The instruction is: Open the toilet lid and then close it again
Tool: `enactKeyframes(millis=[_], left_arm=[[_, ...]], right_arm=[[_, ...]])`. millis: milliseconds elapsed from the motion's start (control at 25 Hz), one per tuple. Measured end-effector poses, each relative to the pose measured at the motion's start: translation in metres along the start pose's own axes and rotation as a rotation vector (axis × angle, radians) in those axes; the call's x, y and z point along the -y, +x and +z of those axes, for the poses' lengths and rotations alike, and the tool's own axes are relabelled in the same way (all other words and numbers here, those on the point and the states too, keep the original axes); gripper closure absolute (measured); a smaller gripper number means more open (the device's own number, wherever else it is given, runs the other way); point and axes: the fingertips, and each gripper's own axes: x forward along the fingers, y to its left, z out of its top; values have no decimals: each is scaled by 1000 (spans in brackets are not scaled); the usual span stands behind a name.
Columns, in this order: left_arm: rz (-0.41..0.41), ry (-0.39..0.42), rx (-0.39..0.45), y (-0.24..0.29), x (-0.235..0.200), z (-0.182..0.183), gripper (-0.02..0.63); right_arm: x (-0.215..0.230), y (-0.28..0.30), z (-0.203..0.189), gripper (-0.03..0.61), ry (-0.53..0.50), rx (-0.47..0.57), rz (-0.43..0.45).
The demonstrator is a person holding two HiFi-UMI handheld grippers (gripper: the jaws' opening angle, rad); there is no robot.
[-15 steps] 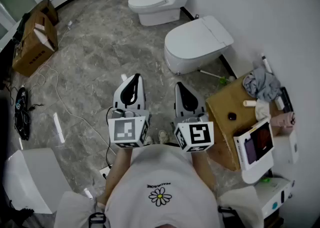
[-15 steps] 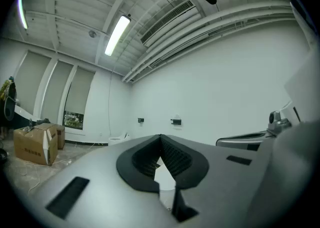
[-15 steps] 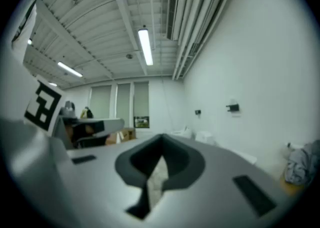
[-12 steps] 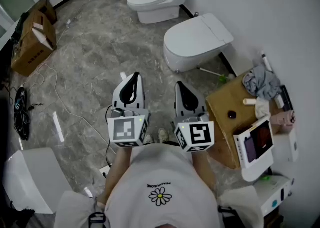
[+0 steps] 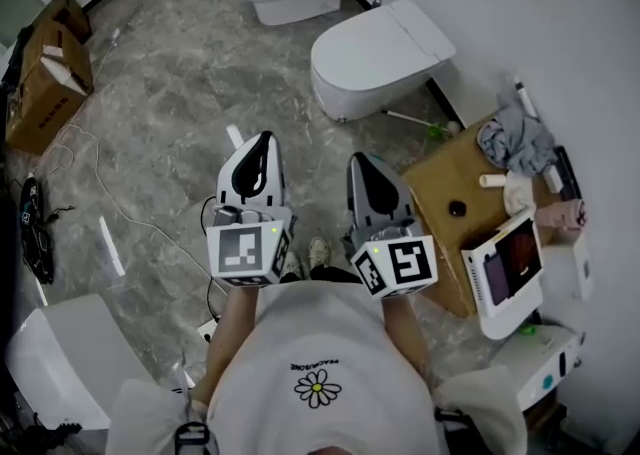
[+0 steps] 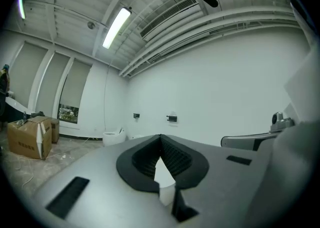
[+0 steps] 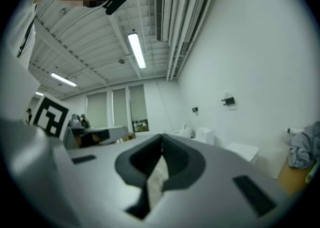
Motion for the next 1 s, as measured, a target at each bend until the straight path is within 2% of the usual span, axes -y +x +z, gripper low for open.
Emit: enactKeyframes(millis=[200,440,600,800,1000], left_arm=[[60,16,-5,6,-6,-8,589],[128,59,44,0,-8,6,589],[161,57,43,-1,-12,2,589],[174,46,59,14,-19,1,589],[151,42,78,40,-24,3,589]], right_arm=[[20,-3,-4,548,47,14,15],[46,1,1,548,101,42,27],[45,6,6,548,84,58,61],[47,16,10,548,58,54,88],[64,30,25,548,70,85,55]])
